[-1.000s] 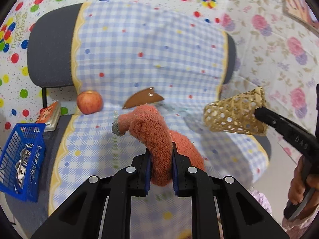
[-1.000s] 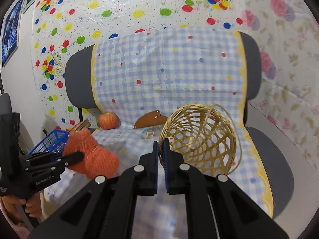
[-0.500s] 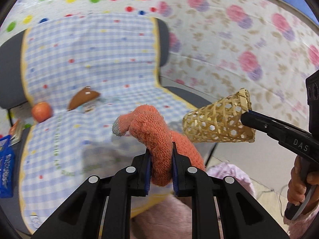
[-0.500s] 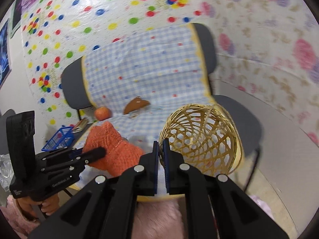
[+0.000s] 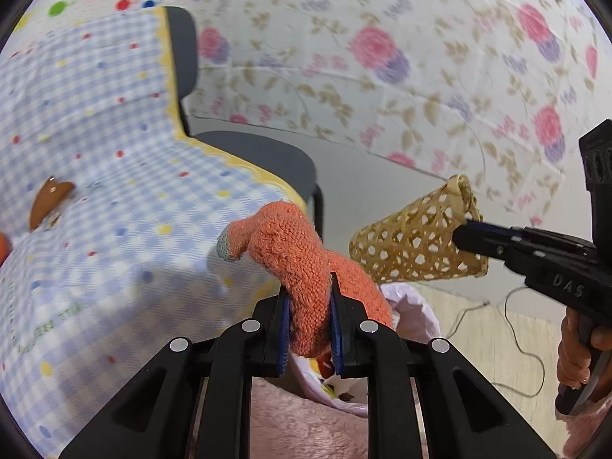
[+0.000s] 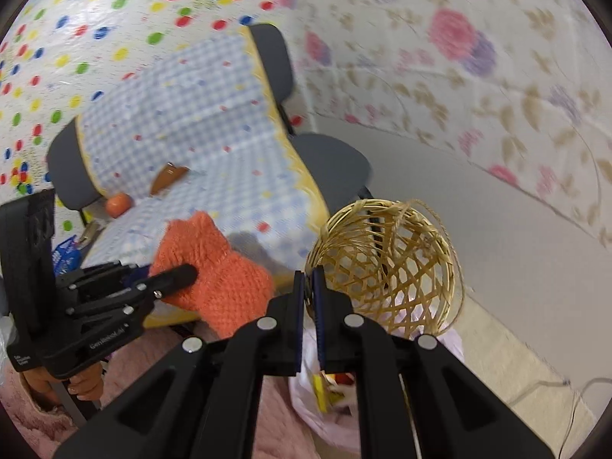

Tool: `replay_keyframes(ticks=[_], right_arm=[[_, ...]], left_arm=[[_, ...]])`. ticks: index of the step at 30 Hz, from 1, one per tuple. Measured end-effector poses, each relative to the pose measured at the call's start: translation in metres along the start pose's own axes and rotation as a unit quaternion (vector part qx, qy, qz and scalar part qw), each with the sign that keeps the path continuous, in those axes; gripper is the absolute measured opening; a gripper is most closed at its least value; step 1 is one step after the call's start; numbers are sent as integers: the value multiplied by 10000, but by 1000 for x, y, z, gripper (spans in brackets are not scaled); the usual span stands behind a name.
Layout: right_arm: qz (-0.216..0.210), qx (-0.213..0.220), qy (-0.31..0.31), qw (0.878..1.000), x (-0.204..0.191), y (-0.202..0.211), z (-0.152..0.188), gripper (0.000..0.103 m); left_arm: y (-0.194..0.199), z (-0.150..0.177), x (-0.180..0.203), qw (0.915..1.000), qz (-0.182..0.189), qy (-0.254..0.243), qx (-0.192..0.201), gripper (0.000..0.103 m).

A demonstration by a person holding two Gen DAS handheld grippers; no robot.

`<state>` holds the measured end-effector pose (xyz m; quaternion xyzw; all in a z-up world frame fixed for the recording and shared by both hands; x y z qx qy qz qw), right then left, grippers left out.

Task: Collect trash
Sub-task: 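Carry the glove and bamboo ball over the bin and open both grippers, then move both grippers back over the chair seat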

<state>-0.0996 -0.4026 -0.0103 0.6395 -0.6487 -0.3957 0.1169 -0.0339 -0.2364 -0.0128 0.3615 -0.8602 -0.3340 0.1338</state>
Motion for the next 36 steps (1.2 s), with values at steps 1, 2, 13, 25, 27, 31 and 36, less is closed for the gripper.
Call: replay_keyframes(ticks=[1, 2, 13, 25, 27, 31, 36], right_arm=[[29, -75, -67, 9999, 5, -2, 3, 6], [54, -160, -127, 9998, 10, -6, 6, 6], [213, -229, -396, 9987, 39, -22, 6, 35], [79, 353, -595, 9976, 52, 8, -18, 36], [96, 374, -577, 9976, 52, 9, -18, 37], [65, 332, -541, 9980, 47, 5, -18, 37], [-34, 233, -433, 9988, 33, -3, -17, 42]], left_arm=[[-2, 0, 3, 10000, 21, -41, -26, 18], [-3, 0, 4, 10000, 29, -64, -40, 18], [-21, 1, 14, 9993, 142, -155, -307, 18], [-50, -19, 49, 9958, 641, -561, -340, 77], [-50, -19, 46, 9970, 557, -464, -288, 85], [-45, -13, 23, 9988, 297, -173, -363, 85], [-23, 2, -9, 9990, -245, 218, -303, 86]])
Point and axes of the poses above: each gripper's, at about its wrist camera, not at the fingertips, and y roughly against the way its jaws point, x to its right, z to its underside, the point moved 2 cm from there along -y, roughly the way its jaws point, and after that the axes turned 9 degrees about -y, right-handed, at the moved point
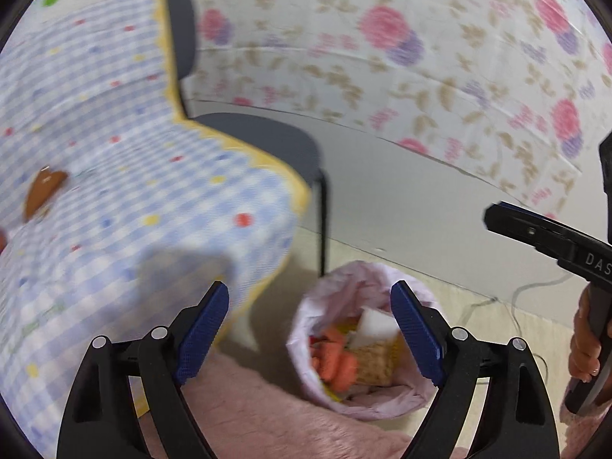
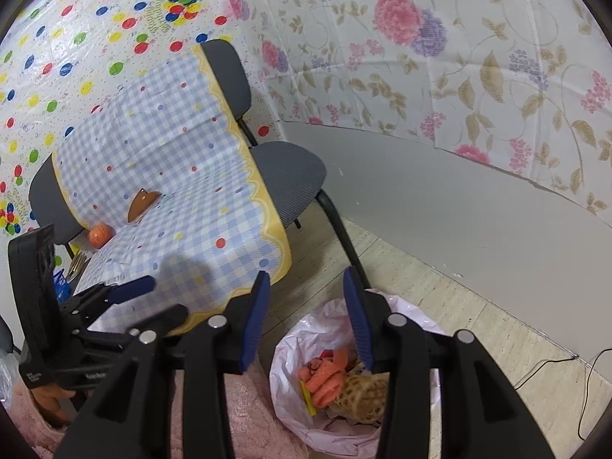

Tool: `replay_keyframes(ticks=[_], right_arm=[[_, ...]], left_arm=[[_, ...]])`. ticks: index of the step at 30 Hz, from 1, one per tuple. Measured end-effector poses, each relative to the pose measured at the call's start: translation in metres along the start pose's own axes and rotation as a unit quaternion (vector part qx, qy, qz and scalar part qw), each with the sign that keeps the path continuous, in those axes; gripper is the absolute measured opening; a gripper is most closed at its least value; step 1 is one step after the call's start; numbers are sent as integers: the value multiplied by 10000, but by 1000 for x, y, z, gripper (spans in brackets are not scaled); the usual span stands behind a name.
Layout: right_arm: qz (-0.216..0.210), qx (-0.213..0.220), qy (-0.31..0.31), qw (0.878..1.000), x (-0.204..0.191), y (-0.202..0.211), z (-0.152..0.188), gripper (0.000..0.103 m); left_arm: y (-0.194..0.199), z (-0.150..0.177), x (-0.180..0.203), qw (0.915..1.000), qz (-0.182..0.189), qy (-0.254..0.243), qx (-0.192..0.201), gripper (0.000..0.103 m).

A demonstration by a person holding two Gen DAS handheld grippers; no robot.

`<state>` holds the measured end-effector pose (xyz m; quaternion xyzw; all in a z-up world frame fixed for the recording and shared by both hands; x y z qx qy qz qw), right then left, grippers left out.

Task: Collect trash
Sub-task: 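Move both grippers back over the chair seat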

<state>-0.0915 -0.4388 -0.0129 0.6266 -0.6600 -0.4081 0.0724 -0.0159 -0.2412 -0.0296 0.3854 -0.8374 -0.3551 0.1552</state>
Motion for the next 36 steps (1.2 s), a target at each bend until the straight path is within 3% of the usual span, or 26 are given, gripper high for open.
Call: replay_keyframes(ticks=[17, 27, 36], right_arm=[[-731, -286, 927, 9926, -113, -42, -4, 48], [-1155, -620, 1591, 9785, -202, -96, -4, 51], [-1420, -762, 1865, 9692, -261, -157, -23, 51]], left_arm=[[60, 30, -78, 9932, -851, 720, 339, 87], [88, 59, -169, 9726, -1745, 1485, 387, 87], [101, 56, -248, 9532, -2421, 1773, 373, 87]])
Point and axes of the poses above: each gripper's, at about its wrist camera, not at the fingertips, and y roughly against the way its jaws point, x to its right, z to its underside, the point moved 2 cm from there along -y, roughly the way its jaws point, and after that the axes turned 9 degrees about -y, right-handed, at the moved point
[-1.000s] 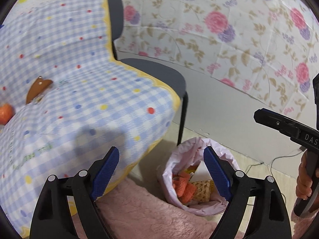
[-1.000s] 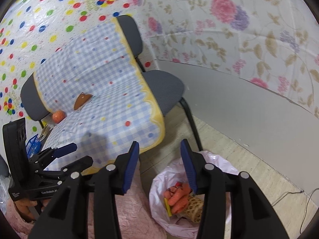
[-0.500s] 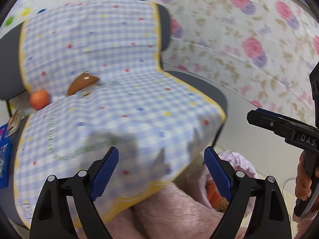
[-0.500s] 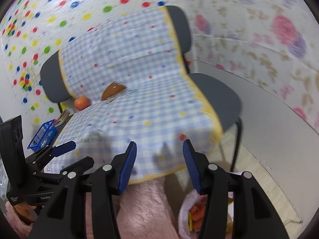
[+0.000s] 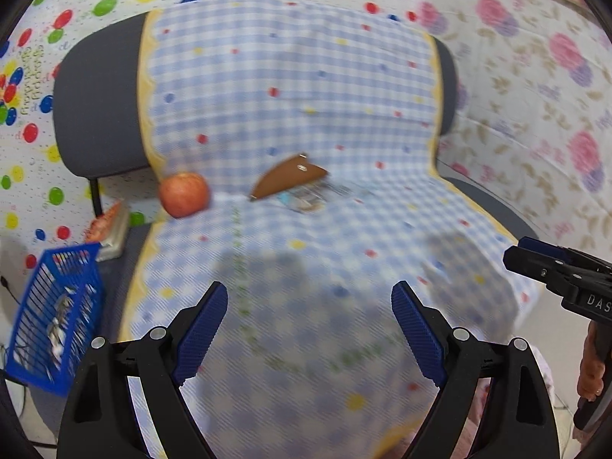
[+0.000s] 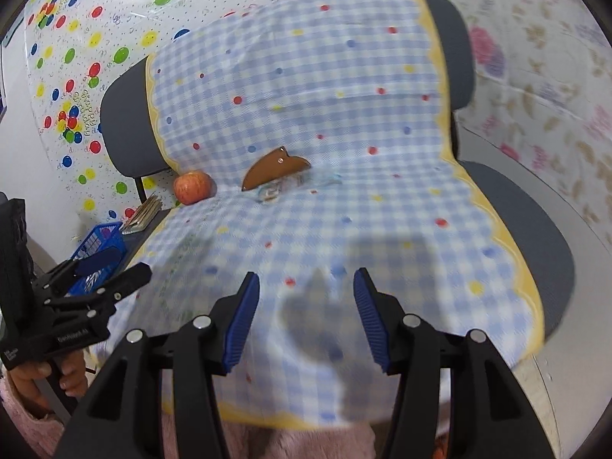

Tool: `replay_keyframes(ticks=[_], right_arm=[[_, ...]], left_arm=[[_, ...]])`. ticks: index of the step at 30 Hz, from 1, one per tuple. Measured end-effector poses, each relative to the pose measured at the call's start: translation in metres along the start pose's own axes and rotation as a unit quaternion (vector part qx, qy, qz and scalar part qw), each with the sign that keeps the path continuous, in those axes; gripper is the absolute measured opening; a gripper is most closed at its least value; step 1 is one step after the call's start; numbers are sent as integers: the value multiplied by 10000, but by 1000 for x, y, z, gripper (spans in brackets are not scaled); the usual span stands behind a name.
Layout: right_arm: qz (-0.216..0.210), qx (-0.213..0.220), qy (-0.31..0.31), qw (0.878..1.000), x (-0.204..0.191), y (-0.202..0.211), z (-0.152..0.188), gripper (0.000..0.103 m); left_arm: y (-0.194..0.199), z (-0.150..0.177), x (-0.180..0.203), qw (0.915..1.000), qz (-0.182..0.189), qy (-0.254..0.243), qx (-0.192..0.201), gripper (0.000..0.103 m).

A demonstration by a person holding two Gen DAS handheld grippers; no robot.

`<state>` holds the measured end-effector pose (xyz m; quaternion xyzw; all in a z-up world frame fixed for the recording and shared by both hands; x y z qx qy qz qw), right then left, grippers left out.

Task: Collect trash
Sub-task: 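Move both grippers back over the chair seat, then grasp the brown leather sheath with the right gripper and lift it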

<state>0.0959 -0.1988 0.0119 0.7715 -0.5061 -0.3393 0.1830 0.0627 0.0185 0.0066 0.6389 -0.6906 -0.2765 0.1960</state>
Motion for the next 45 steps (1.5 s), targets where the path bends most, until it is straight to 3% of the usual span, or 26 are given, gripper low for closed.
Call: replay_keyframes(ticks=[9, 12, 20, 31, 34, 36, 41, 45], right_arm=[[-169, -230, -76, 9996, -2, -83, -48, 51], [-200, -366, -210, 9989, 1, -116, -64, 44], [-462, -567, 90, 9973, -20, -196, -121, 43], [-595, -1171, 547, 9898, -30, -286, -159, 43], [-666, -1434, 743, 9846, -34, -294, -154, 43], [-637, -1527, 1063, 9805, -40, -291, -144, 33], [-567, -1269, 1744, 9748, -66, -253, -124, 11], [-674, -1061, 1909, 9735, -89, -207, -105, 5]], left_arm=[[-56, -27, -35, 9991, -302, 197, -244, 87], [-77, -38, -40, 9989, -327, 176, -283, 87], [-135, -66, -66, 9960, -755, 323, -356, 87], [-164, -69, -90, 9953, -632, 505, -530, 87], [-166, -67, -93, 9951, -616, 550, -550, 87], [-164, -65, -95, 9948, -613, 594, -560, 87], [-151, -57, -99, 9935, -664, 720, -582, 87], [-129, -46, -102, 9914, -830, 822, -582, 87]])
Point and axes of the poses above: each gripper's, at about its wrist camera, not at the fingertips, and y roughly against the way its jaws point, x to its right, z to its underside, the point moved 2 cm from there along -y, roughly the way its jaws point, and after that the axes turned 9 degrees about -y, right-handed, at the moved point
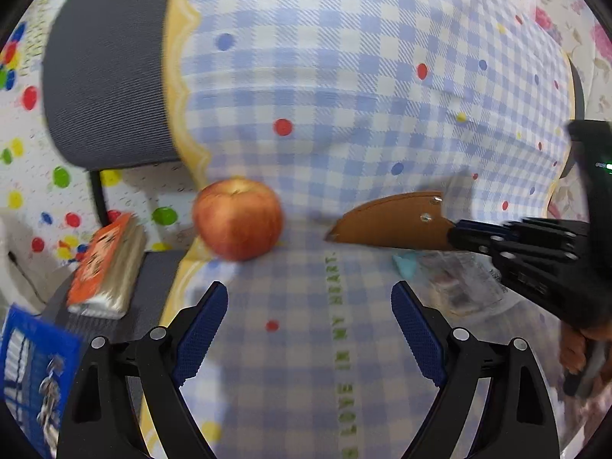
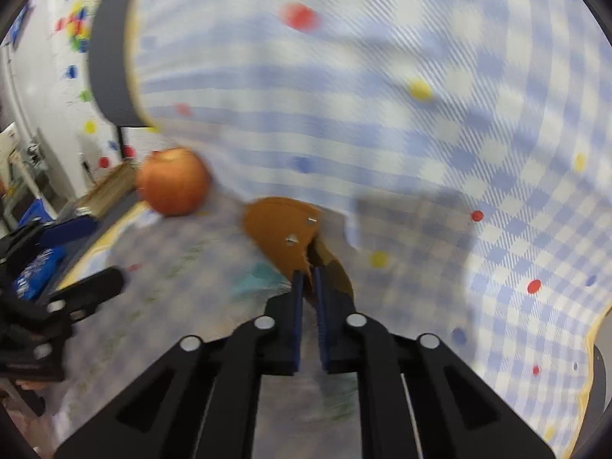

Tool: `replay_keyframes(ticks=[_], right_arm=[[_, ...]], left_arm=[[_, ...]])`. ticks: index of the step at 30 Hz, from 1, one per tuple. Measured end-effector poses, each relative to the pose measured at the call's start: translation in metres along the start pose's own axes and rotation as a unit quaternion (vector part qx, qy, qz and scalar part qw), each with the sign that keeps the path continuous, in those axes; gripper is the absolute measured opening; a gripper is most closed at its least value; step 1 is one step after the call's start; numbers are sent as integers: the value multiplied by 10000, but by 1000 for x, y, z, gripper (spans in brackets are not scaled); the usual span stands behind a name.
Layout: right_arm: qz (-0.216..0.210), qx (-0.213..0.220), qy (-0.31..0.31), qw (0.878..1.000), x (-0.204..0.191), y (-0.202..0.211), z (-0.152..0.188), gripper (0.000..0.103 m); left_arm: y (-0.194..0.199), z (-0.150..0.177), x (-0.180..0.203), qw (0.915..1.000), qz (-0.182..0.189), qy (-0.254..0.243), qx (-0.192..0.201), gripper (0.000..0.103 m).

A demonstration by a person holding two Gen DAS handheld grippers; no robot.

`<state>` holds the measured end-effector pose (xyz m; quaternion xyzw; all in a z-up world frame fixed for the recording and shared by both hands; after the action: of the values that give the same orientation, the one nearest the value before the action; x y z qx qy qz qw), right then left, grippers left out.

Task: Collect trash
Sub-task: 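Grasp the brown leather sheath with the right gripper and lift it, then pass the sheath from the right gripper into the left gripper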

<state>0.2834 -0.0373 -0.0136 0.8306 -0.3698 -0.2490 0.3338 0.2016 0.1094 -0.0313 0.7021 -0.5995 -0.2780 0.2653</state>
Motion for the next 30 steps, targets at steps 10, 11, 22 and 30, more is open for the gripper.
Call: replay_keyframes(ticks=[10, 11, 22, 30], right_arm=[[-1154, -328, -573, 9911, -63, 69, 92, 12], [-1128, -273, -583, 9915, -67, 75, 97, 23], [-146, 457, -1281, 9906, -18, 108, 125, 42], [123, 705, -2134, 9743, 34, 89, 116, 42]], left_arm=[[40, 39, -23, 9992, -220, 308, -90, 87], [43, 41, -25, 9992, -211, 331, -85, 87], [59, 62, 0, 9974, 382, 500, -357, 87], [36, 67, 39, 9967, 497, 173, -612, 86]])
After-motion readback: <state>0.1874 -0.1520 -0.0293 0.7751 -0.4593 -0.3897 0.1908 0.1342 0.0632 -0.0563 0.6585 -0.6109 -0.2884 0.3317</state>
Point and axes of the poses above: each gripper's, at about its wrist camera, not at the fingertips, and y roughly against the way its jaws point, x to its right, z to its underside, the point moved 2 cm from there along -y, roughly the way its jaws point, and after that the axes turned 9 degrees about -y, right-handed, at the moved point
